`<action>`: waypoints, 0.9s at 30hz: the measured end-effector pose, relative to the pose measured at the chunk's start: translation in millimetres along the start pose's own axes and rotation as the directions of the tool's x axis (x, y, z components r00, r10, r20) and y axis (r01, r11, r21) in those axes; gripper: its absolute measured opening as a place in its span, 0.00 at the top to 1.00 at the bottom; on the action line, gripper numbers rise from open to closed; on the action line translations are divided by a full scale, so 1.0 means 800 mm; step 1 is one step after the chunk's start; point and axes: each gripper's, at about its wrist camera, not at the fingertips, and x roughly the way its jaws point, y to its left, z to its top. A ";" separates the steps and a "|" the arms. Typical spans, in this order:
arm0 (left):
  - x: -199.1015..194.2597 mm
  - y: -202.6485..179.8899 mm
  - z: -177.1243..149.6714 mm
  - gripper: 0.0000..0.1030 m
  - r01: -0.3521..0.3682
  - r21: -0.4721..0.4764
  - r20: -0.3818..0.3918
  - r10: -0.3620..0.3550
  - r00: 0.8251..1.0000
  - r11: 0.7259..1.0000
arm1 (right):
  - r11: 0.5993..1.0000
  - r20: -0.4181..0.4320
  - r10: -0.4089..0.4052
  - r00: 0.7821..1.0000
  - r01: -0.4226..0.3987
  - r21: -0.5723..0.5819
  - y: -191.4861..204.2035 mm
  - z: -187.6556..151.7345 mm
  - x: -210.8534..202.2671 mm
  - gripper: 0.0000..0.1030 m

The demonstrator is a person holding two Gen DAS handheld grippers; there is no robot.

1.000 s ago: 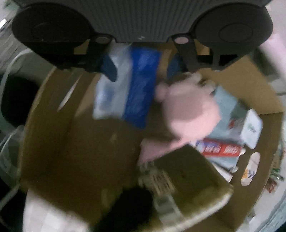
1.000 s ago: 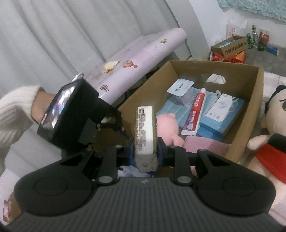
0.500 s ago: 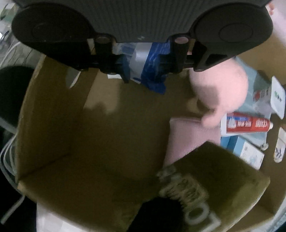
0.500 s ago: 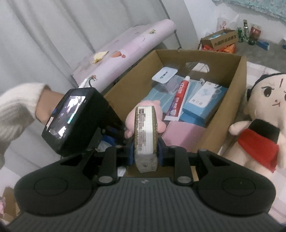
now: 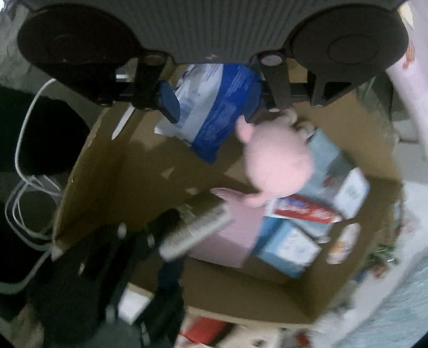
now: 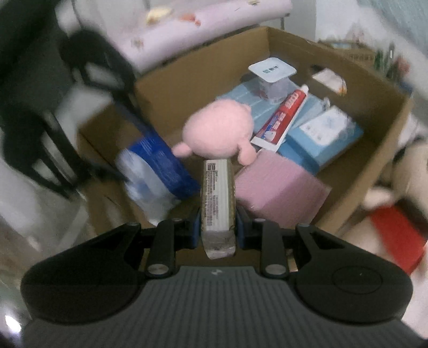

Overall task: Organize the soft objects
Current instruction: 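Release the wipes packet into the box with the left tool while the right drops the olive-gold box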

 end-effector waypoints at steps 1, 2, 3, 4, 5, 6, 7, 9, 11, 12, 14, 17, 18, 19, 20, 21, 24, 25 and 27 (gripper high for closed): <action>-0.009 0.002 -0.005 0.47 -0.012 -0.015 0.016 0.012 1.000 1.000 | 0.998 -0.019 -0.041 0.999 0.040 -0.049 0.010 0.004 0.007 0.76; -0.010 0.003 -0.005 0.46 -0.026 -0.027 0.031 0.027 0.999 0.999 | 0.993 -0.041 -0.078 0.996 0.073 -0.093 0.020 0.008 0.015 0.76; -0.016 0.001 -0.007 0.46 -0.038 -0.037 0.043 0.039 0.998 0.999 | 0.988 -0.064 -0.097 0.993 0.089 -0.126 0.027 0.011 0.022 0.75; -0.023 -0.002 -0.006 0.46 -0.051 -0.046 0.052 0.054 0.997 0.998 | 0.979 -0.098 -0.125 0.987 0.106 -0.174 0.036 0.012 0.033 0.75; -0.024 -0.002 -0.007 0.44 -0.062 -0.052 0.059 0.065 0.996 0.997 | 0.968 -0.134 -0.154 0.979 0.123 -0.217 0.044 0.013 0.044 0.74; -0.025 -0.002 -0.009 0.42 -0.075 -0.059 0.069 0.079 0.994 0.995 | 0.957 -0.170 -0.182 0.969 0.135 -0.256 0.052 0.012 0.057 0.71; -0.023 0.000 -0.012 0.38 -0.081 -0.066 0.077 0.086 0.993 0.995 | 0.953 -0.204 -0.193 0.960 0.133 -0.273 0.058 0.011 0.067 0.69; -0.022 0.000 -0.015 0.36 -0.086 -0.083 0.099 0.094 0.991 0.993 | 0.968 -0.237 -0.141 0.961 0.084 -0.235 0.064 0.011 0.074 0.54; -0.019 0.002 -0.019 0.36 -0.081 -0.098 0.107 0.091 0.990 0.992 | 0.978 -0.236 -0.120 0.964 0.074 -0.195 0.066 0.013 0.071 0.51; -0.018 0.002 -0.020 0.36 -0.083 -0.099 0.107 0.094 0.990 0.992 | 0.985 -0.238 -0.093 0.967 0.054 -0.165 0.062 0.015 0.068 0.47; -0.016 0.001 -0.023 0.36 -0.091 -0.096 0.106 0.101 0.989 0.991 | 0.998 -0.268 -0.012 0.963 -0.007 -0.069 0.045 0.022 0.065 0.43; -0.013 0.003 -0.024 0.36 -0.092 -0.103 0.117 0.104 0.988 0.990 | 0.999 -0.289 0.045 0.956 -0.039 0.027 0.023 0.028 0.057 0.45; -0.011 0.003 -0.024 0.36 -0.095 -0.103 0.120 0.107 0.987 0.990 | 0.999 -0.289 0.031 0.957 -0.027 0.017 0.022 0.028 0.055 0.48; -0.010 0.002 -0.024 0.36 -0.098 -0.101 0.122 0.110 0.986 0.990 | 1.000 -0.292 0.010 0.956 -0.011 -0.004 0.022 0.028 0.054 0.51; -0.010 0.001 -0.023 0.36 -0.099 -0.099 0.122 0.111 0.986 0.990 | 1.000 -0.304 -0.006 0.953 -0.002 -0.025 0.023 0.028 0.054 0.56; -0.010 0.001 -0.022 0.36 -0.102 -0.094 0.120 0.113 0.986 0.990 | 0.999 -0.331 -0.029 0.943 0.013 -0.050 0.027 0.028 0.059 0.58; -0.014 -0.001 -0.020 0.35 -0.109 -0.091 0.128 0.121 0.984 0.990 | 0.998 -0.437 -0.033 0.899 0.010 -0.056 0.028 0.024 0.088 0.57; -0.015 -0.001 -0.020 0.34 -0.109 -0.091 0.134 0.121 0.984 0.990 | 0.999 -0.473 -0.030 0.881 0.011 -0.044 0.028 0.022 0.099 0.57; -0.019 0.000 -0.022 0.32 -0.107 -0.096 0.154 0.121 0.981 0.990 | 0.999 -0.525 0.027 0.851 -0.008 0.038 0.023 0.022 0.114 0.56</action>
